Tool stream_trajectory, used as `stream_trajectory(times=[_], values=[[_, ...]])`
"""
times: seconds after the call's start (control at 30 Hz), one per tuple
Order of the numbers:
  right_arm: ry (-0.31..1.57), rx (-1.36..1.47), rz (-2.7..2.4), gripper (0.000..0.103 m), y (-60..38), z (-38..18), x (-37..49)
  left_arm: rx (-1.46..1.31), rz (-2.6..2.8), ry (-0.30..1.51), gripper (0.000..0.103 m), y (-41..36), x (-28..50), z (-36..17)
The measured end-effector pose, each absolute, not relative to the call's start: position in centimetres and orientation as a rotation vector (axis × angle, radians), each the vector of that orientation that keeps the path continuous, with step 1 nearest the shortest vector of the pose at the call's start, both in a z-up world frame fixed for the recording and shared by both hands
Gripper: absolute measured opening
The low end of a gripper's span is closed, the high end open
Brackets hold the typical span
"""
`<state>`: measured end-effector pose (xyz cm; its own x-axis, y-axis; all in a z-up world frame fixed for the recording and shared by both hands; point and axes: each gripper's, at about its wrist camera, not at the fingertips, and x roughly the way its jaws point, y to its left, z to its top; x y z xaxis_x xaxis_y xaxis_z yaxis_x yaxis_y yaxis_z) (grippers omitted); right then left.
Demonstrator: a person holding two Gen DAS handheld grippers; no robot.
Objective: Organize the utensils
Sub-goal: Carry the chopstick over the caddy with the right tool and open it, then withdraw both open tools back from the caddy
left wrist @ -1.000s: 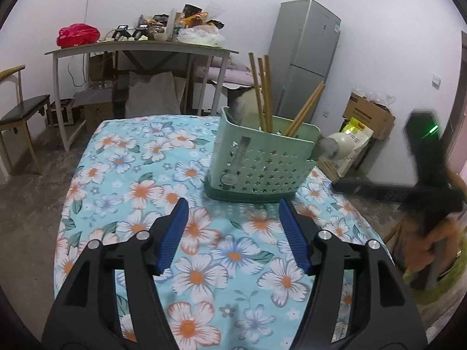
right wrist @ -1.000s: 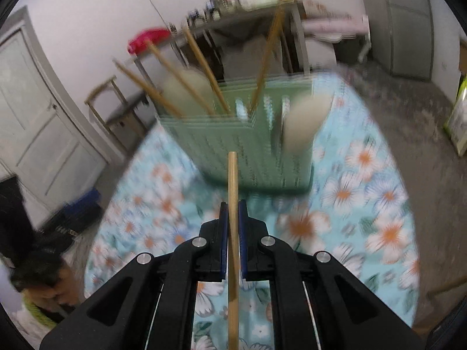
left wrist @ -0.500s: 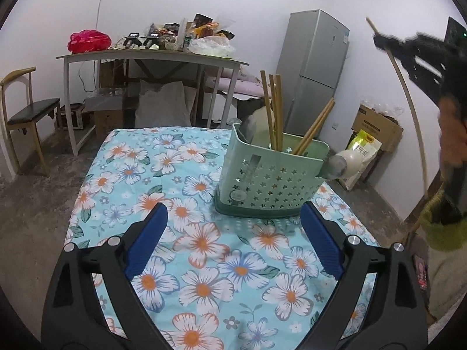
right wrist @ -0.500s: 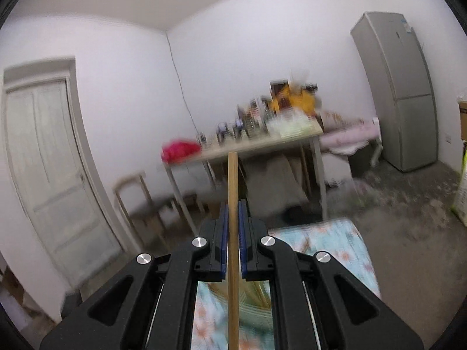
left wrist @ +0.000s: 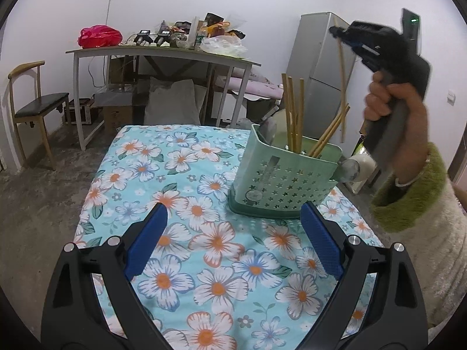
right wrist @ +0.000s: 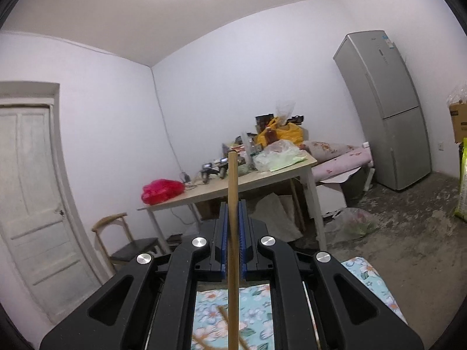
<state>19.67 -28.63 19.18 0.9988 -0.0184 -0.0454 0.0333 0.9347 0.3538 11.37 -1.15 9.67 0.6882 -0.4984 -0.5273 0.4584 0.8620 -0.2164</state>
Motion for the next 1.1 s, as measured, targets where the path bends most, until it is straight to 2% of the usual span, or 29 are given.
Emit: stream_trajectory(times=[0.37, 0.73, 0.77, 0.8, 0.83, 1.07, 1.1], values=[[0.103, 0.33, -0.102, 0.007, -28.8, 15.2, 22.8, -0.075, -0.507, 0.62, 0.088, -0.5, 12.4, 9.1], [0.158, 0.303, -0.099, 0.01, -28.6, 14.2, 19.3, -0.087, -0.51, 0.616, 0.088, -0.4, 12.5, 9.1], [0.157, 0.304, -0.094, 0.013, -28.6, 14.3, 18.7, -0.089, -0.508, 0.614, 0.089, -0.6, 12.5, 9.2], [0.153, 0.302, -0.089, 0.023, -28.5, 14.6, 17.9, -0.092, -0.506, 0.612, 0.089, -0.8, 12.4, 9.3], [0.144, 0.297, -0.083, 0.029, -28.4, 15.0, 16.8, -0.096, -0.504, 0.611, 0.088, -0.9, 12.4, 9.4], [0.159, 0.24, -0.014, 0.058, -26.6, 16.2, 9.3, -0.102, -0.453, 0.603, 0.091, -1.9, 11.7, 10.0], [0.185, 0.232, -0.01, 0.066, -26.3, 15.9, 8.7, -0.095, -0.437, 0.602, 0.092, -2.0, 11.6, 10.2]])
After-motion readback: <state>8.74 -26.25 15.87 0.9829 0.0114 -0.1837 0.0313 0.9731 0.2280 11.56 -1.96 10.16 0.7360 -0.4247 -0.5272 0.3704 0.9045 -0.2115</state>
